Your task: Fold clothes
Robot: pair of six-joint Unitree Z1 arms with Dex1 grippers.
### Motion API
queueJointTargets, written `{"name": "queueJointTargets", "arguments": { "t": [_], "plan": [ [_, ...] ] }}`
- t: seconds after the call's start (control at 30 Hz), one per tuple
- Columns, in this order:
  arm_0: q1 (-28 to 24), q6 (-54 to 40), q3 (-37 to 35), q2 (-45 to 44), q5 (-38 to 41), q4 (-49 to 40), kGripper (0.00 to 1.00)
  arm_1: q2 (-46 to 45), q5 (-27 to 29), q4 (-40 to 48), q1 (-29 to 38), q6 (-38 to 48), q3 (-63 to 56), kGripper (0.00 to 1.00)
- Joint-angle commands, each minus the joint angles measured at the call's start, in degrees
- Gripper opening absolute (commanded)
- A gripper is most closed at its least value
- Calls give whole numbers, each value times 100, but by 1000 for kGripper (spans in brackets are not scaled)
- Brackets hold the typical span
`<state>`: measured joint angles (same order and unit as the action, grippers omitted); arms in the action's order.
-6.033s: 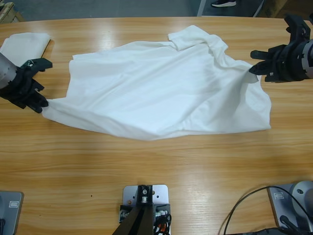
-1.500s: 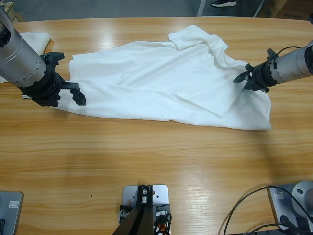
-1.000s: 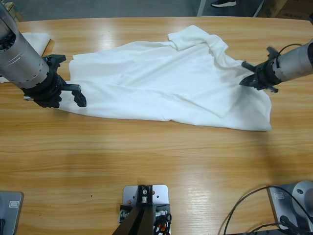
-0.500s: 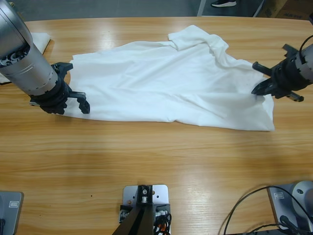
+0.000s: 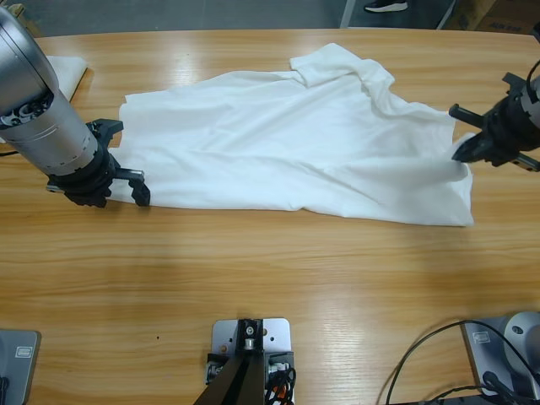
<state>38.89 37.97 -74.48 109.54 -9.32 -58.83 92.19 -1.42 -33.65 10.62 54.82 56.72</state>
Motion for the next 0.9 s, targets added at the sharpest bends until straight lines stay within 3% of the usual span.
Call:
{"name": "queueJointTargets", "arguments": {
  "t": [0.03, 0.07, 0.1, 0.13, 0.17, 0.2, 0.37, 0.5, 0.57, 0.7, 0.9],
  "plan": [
    [163, 87, 195, 261, 70, -65, 959, 208, 3, 131, 158, 154, -575, 0],
    [163, 87, 197, 256, 70, -63, 959, 329, -76, 266, 190, 175, -615, 14],
    [163, 87, 197, 252, 70, -63, 959, 461, -144, 418, 230, 178, -652, 426],
    [163, 86, 197, 247, 70, -67, 959, 488, -120, 453, 272, 178, -662, 738],
    [163, 86, 199, 224, 70, -67, 959, 431, -79, 502, 355, 175, -694, 941],
    [163, 79, 207, 217, 70, -67, 959, 314, -37, 505, 454, 171, -708, 988],
    [163, 79, 216, 242, 70, -56, 959, -1098, 395, 477, 1359, 169, -895, 998],
    [163, 79, 188, 252, 70, -49, 959, -1430, 793, 386, 2143, 168, -1076, 999],
    [163, 79, 188, 254, 74, -56, 959, -1302, 1079, 439, 2674, -47, -1076, 1000],
    [189, 79, 202, 222, 78, -67, 959, -567, 1805, 938, 3503, -1348, -1104, 1000],
    [242, 79, 206, 162, 79, -68, 959, 728, 2575, 1321, 4184, -1824, -1258, 1000]
  ]
}}
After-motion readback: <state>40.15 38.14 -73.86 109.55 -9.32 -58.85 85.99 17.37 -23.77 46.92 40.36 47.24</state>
